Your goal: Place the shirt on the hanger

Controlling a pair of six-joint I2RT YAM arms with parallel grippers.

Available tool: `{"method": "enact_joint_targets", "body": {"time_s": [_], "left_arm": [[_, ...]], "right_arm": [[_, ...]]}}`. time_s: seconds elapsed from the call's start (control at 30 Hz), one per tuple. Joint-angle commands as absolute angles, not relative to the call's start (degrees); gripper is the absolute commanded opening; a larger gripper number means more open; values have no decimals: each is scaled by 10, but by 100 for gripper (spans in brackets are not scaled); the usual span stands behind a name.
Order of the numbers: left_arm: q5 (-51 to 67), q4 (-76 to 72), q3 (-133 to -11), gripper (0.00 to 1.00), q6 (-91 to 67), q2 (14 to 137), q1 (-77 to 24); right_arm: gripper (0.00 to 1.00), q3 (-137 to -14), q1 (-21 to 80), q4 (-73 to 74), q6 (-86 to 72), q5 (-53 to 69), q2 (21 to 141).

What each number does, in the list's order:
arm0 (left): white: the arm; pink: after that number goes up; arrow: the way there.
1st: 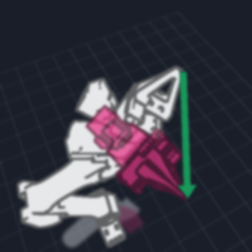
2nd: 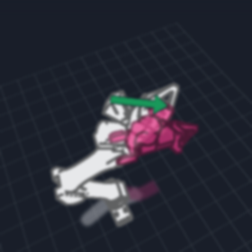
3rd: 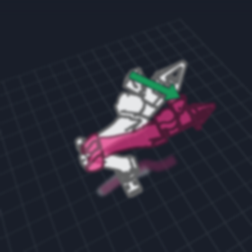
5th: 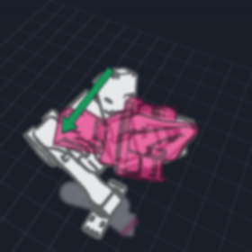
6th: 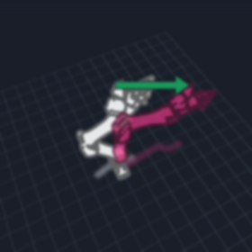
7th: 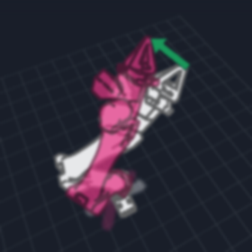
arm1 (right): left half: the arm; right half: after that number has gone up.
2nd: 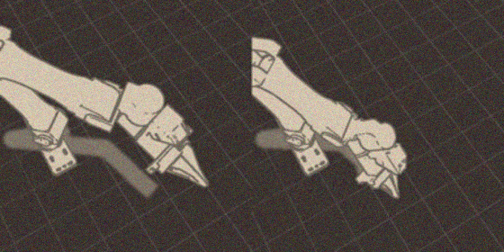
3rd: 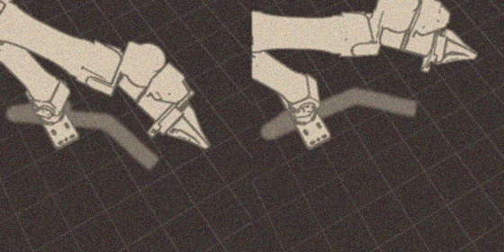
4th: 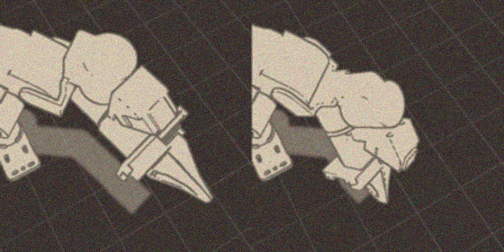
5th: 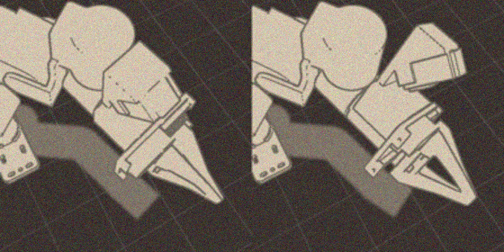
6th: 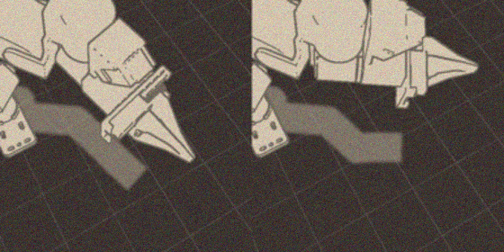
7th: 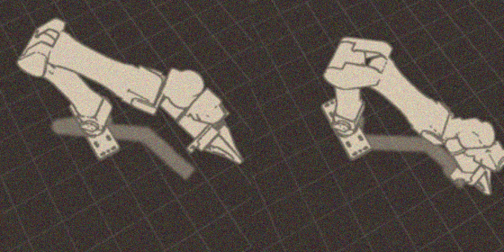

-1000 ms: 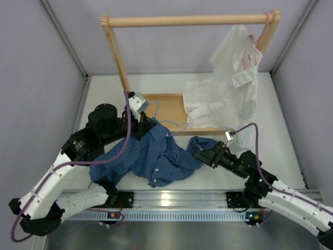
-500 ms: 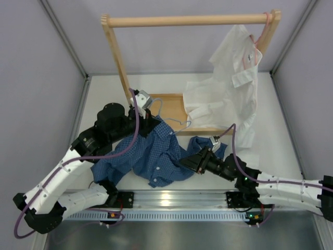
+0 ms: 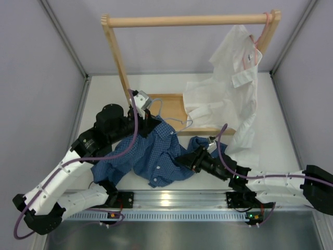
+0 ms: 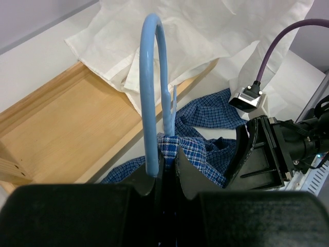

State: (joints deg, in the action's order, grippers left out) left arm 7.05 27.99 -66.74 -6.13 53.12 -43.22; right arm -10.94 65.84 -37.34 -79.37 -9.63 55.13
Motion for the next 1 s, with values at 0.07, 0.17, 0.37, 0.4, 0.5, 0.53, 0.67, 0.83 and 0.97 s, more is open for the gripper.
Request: {"method": "enact_joint_targets", "body": {"time_s": [0.07, 0.17, 0.37, 0.4, 0.5, 0.53, 0.67, 0.83, 0.97], "left_arm": [[78, 229, -664, 0, -71, 521, -433], [87, 227, -662, 0, -73, 521, -433], [100, 218, -654, 0, -76, 518, -433], [100, 218, -652, 0, -76, 517, -433], [96, 220, -652, 0, -76, 511, -433], [93, 219, -653, 0, -76, 505, -433], [81, 224, -655, 0, -77, 483, -433], [78, 252, -647, 0, -103, 448, -433], [81, 252, -611, 0, -118, 409, -433]], "right_arm": [[40, -129, 666, -451, -806, -105, 564], [40, -129, 666, -462, -802, -119, 567], [24, -152, 665, -469, -790, -124, 582], [16, -154, 663, -473, -790, -124, 587], [4, -153, 653, -472, -791, -121, 590], [1, -149, 648, -470, -792, -121, 588], [0, -121, 595, -443, -781, -108, 569], [0, -122, 467, -411, -708, -27, 541], [0, -154, 387, -397, -659, 74, 551]]}}
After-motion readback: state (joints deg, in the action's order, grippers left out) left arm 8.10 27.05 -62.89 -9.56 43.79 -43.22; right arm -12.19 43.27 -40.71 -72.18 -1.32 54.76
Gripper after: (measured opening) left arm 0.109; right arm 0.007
